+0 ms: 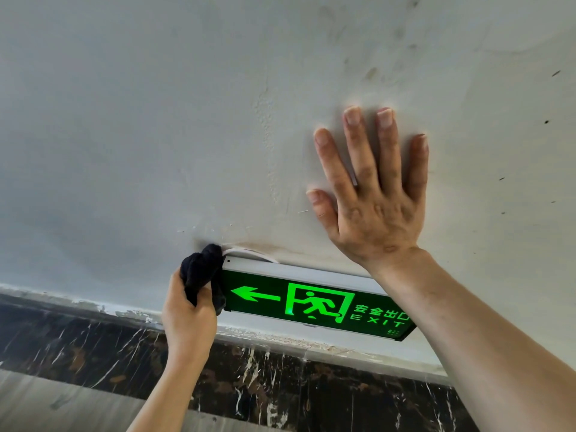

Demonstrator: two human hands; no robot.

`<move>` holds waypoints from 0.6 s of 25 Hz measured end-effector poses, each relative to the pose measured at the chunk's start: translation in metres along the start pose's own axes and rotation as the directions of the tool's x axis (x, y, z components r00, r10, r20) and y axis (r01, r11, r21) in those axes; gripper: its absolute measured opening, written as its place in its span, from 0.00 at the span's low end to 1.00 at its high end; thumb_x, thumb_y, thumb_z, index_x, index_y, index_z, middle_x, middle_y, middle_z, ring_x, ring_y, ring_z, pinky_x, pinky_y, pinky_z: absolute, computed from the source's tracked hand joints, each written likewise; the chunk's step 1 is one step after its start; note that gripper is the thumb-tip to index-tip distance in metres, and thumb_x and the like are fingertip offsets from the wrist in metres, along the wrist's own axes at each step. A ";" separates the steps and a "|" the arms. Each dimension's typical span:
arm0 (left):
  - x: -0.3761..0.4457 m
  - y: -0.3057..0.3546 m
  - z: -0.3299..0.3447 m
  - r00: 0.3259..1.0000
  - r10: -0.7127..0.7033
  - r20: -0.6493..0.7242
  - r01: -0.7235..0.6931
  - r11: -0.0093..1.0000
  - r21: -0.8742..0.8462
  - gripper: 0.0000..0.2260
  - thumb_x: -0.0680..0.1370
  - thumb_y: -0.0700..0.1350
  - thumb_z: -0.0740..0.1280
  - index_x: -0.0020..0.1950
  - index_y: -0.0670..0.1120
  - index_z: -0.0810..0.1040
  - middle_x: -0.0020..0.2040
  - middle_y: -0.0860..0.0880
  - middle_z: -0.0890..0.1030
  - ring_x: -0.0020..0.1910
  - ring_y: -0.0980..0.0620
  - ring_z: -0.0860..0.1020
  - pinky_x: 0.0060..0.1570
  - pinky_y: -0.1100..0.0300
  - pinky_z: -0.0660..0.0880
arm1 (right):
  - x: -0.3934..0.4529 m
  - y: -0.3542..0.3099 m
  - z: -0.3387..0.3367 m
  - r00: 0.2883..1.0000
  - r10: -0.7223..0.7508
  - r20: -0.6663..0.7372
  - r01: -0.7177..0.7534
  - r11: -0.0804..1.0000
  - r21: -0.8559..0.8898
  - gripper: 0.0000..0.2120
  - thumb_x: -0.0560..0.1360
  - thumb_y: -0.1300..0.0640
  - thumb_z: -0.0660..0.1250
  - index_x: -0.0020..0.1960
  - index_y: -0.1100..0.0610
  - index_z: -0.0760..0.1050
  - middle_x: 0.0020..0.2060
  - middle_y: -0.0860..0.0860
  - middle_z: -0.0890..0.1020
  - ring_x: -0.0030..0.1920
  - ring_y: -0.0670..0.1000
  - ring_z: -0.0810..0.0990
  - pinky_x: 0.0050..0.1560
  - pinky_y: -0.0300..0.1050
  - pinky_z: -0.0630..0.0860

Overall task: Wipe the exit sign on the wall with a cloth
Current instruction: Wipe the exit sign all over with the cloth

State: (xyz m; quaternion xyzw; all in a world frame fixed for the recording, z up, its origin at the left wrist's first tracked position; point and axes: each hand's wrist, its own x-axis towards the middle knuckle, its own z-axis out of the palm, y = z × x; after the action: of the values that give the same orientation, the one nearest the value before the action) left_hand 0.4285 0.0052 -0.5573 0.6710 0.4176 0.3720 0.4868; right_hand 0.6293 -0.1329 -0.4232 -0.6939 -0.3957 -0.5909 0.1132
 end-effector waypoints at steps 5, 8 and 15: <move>0.002 -0.017 0.000 0.997 -0.057 0.045 0.055 0.998 0.036 0.15 0.82 0.35 0.64 0.60 0.55 0.72 0.48 0.58 0.79 0.47 0.60 0.77 0.41 0.65 0.71 | 0.001 0.000 0.002 1.000 0.003 -0.020 -0.003 1.000 -0.008 0.32 0.77 0.41 0.57 0.78 0.50 0.57 0.74 0.52 0.61 0.75 0.56 0.54 0.75 0.59 0.47; -0.003 -0.034 0.004 0.989 -0.133 0.071 0.129 0.990 0.061 0.15 0.83 0.34 0.63 0.59 0.55 0.73 0.48 0.57 0.80 0.48 0.59 0.77 0.40 0.64 0.70 | 0.000 -0.001 0.002 1.000 0.003 -0.019 -0.003 1.000 -0.011 0.32 0.77 0.41 0.57 0.78 0.50 0.58 0.74 0.52 0.61 0.75 0.56 0.54 0.75 0.58 0.47; -0.007 -0.059 0.005 0.971 -0.205 0.122 0.181 0.966 0.185 0.16 0.83 0.33 0.61 0.65 0.51 0.75 0.46 0.57 0.79 0.44 0.59 0.76 0.40 0.63 0.70 | 0.001 0.000 0.002 1.000 0.002 -0.027 -0.002 1.000 -0.024 0.30 0.77 0.41 0.54 0.77 0.50 0.59 0.73 0.52 0.62 0.75 0.57 0.54 0.75 0.58 0.46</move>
State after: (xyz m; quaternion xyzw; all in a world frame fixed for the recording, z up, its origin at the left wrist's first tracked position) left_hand 0.4190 0.0074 -0.6163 0.6911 0.4766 0.2371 0.4889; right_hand 0.6307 -0.1309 -0.4235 -0.6877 -0.3863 -0.6047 0.1106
